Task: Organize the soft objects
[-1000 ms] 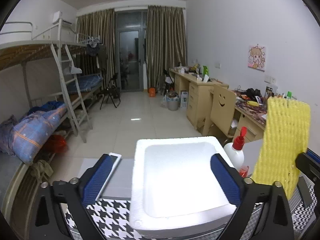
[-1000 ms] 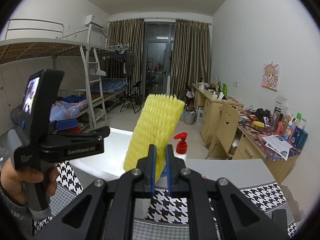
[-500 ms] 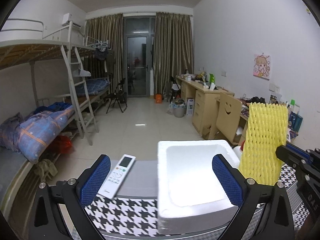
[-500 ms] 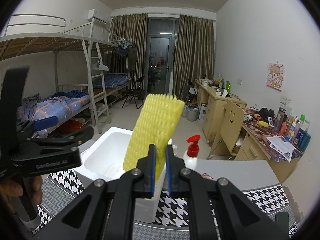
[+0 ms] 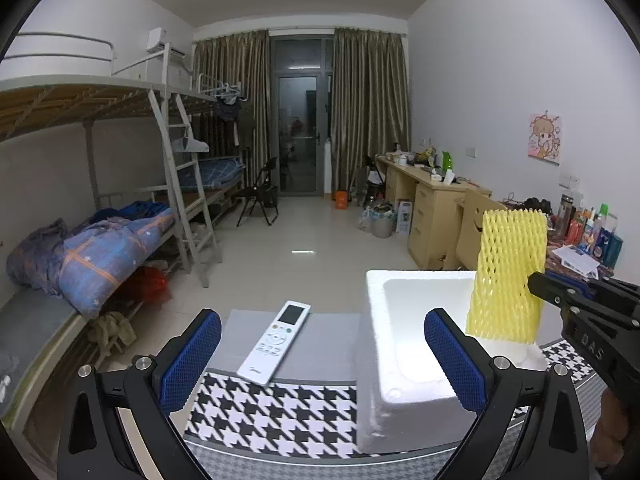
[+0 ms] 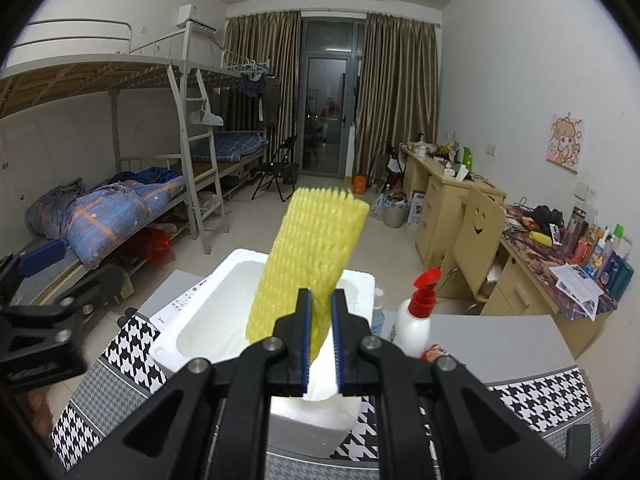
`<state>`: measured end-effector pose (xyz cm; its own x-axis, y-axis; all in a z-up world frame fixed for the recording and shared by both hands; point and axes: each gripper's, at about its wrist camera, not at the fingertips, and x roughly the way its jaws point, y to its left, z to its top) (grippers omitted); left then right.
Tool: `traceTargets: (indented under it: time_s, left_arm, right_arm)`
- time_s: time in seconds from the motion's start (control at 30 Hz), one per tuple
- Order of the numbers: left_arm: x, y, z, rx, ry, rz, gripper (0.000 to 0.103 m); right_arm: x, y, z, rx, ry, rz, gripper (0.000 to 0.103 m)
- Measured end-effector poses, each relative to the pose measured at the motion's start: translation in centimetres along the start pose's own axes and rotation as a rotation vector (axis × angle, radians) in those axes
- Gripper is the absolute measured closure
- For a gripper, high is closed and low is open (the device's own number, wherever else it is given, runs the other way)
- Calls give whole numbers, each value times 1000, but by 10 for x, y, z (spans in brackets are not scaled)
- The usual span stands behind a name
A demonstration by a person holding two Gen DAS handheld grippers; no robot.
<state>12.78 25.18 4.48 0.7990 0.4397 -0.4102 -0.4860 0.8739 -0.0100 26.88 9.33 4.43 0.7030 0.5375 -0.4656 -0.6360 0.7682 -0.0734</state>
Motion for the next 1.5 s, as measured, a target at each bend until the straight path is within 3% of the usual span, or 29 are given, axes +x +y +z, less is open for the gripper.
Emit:
traceTargets:
  time_s: [0.57, 0.6, 0.7, 0.77, 0.83, 1.2, 1.33, 1.5]
  left_arm:
    - [-11, 21, -12, -34, -2, 22, 1]
    - [-11, 22, -12, -36, -1, 22, 1]
    - [-9, 26, -13, -42, 3, 26, 1]
    - [-8, 28, -14, -48, 4, 25, 1]
    - [-7, 28, -15, -53, 8, 22, 1]
    - [-10, 26, -15, -53, 11, 15, 1]
    - [-17, 24, -15, -52, -3, 11, 1]
    - [-29, 16, -14, -38, -15, 4, 1]
  right_arm:
    - [42, 8, 1, 2, 87, 0, 90]
    - [44, 9, 1, -5, 94, -6, 88]
    - [48, 9, 0, -7, 102, 8, 67]
    - [48, 8, 0, 4, 92, 21, 44]
    - [47, 8, 1, 12, 86, 30, 37]
    - [34, 4, 3, 24, 89, 68, 34]
    - [21, 0, 4, 41, 71, 108, 20]
    - [6, -5, 5, 69, 45, 95, 19]
